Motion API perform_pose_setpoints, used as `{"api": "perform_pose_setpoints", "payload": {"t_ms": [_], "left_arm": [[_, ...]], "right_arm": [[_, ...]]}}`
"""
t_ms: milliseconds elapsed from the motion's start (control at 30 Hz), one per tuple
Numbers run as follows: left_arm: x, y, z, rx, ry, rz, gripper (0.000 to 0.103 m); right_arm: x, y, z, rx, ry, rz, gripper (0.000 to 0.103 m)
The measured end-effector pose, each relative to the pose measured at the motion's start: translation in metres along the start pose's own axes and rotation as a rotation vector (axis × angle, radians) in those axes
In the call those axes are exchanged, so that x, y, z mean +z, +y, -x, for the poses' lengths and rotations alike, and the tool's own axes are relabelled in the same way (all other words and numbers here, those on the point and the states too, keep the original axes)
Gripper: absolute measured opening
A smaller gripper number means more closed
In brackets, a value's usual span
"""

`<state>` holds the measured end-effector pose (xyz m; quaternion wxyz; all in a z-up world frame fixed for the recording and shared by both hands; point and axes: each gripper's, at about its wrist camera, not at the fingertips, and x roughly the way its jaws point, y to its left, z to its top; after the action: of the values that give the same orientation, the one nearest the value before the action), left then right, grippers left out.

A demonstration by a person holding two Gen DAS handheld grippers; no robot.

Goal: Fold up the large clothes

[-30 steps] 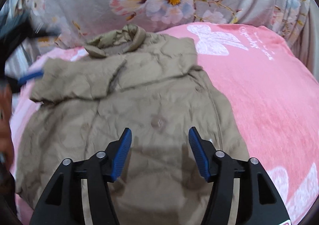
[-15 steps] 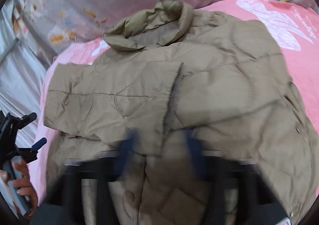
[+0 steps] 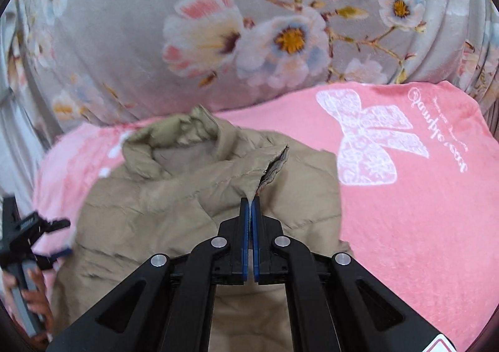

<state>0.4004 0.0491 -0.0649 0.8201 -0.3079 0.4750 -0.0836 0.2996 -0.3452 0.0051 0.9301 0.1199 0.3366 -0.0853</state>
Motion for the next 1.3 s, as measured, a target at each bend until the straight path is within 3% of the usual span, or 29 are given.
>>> {"api": "perform_pose_setpoints", "payload": {"t_ms": [100, 200, 300, 433, 767, 867, 967, 1067, 1133, 1200, 1300], "left_arm": [[0.000, -0.021, -0.021, 0.188, -0.041, -0.148, 0.059], [-0.003, -0.026, -0.033, 0.303, -0.079, -0.226, 0.052], [-0.016, -0.035, -0.042, 0.422, -0.135, -0.353, 0.051], [-0.034, -0.040, -0.051, 0.518, -0.194, -0.476, 0.051], [-0.047, -0.042, -0.057, 0.579, -0.249, -0.539, 0.050], [-0.053, -0.044, -0.050, 0.594, -0.258, -0.573, 0.040], [-0.061, -0.044, -0.048, 0.603, -0.253, -0.607, 0.039], [-0.064, -0.048, -0.052, 0.643, -0.251, -0.632, 0.039], [-0.063, -0.049, -0.049, 0.645, -0.245, -0.632, 0.039], [-0.060, -0.047, -0.032, 0.606, -0.228, -0.610, 0.040], [-0.058, -0.050, 0.001, 0.549, -0.246, -0.586, 0.039]], "right_arm": [[-0.014, -0.008, -0.017, -0.055, 0.030, 0.028, 0.001], [-0.032, -0.014, -0.038, -0.082, 0.079, 0.041, 0.001], [-0.049, -0.012, -0.055, -0.103, 0.117, 0.060, 0.001], [-0.062, -0.005, -0.062, -0.136, 0.117, 0.104, 0.001], [-0.076, -0.007, -0.067, -0.124, 0.129, 0.100, 0.002], [-0.080, -0.019, -0.051, -0.047, 0.145, 0.038, 0.001], [-0.087, -0.034, -0.053, 0.017, 0.173, -0.022, 0.001], [-0.082, -0.032, -0.059, 0.015, 0.202, -0.015, 0.000], [-0.081, -0.030, -0.053, 0.005, 0.204, -0.014, 0.005], [-0.080, -0.033, -0.035, -0.032, 0.176, -0.020, 0.023], [-0.071, -0.035, 0.012, -0.135, 0.036, -0.011, 0.031]]}}
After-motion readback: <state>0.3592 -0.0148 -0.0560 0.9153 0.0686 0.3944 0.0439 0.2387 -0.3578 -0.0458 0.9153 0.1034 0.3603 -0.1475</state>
